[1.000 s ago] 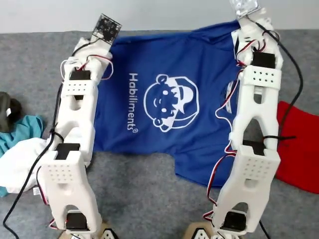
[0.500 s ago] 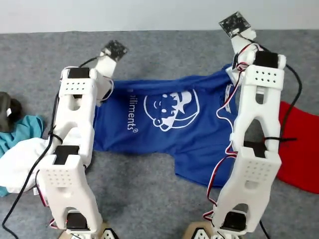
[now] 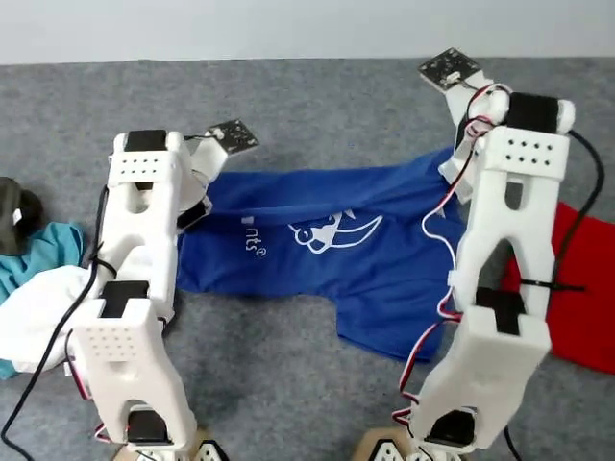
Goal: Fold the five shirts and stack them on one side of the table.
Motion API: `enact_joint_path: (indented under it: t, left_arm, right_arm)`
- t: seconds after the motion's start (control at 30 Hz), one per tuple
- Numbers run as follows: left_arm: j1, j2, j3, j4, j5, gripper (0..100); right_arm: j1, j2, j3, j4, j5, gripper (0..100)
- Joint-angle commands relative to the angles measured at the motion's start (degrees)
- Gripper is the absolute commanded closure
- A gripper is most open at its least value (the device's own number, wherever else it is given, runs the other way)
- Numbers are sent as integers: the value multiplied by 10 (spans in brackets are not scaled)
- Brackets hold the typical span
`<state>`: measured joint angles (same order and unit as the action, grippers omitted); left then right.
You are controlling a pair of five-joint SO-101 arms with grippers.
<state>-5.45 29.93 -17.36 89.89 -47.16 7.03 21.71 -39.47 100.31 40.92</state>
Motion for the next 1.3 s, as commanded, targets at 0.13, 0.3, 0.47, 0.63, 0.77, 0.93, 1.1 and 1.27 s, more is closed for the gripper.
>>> enact_joint_path:
  t: [0.13,0.3,0.47,0.63,0.77,0.93,1.1,1.27]
  left_arm:
    - [-18,-41,-26,39,-46,994]
    - [-15,-41,-26,65,-80,994]
    - [-15,-38,-26,64,-90,994]
    - [-14,-36,-23,61,-98,994]
    - [-13,-36,-25,60,-98,994]
    - [-13,-36,-22,60,-98,994]
    - [-13,-36,-22,62,-98,994]
    - [-15,-36,-22,67,-98,992]
  right_arm:
    - [8,-160,192,27,28,987]
    - [5,-235,322,25,25,987]
    - [6,-287,425,25,25,987]
    - [6,-330,498,25,25,987]
    - [-12,-364,545,25,25,988]
    - [-64,-416,606,25,26,988]
    - [-74,-434,650,24,28,988]
    - [-69,-434,702,-1,28,988]
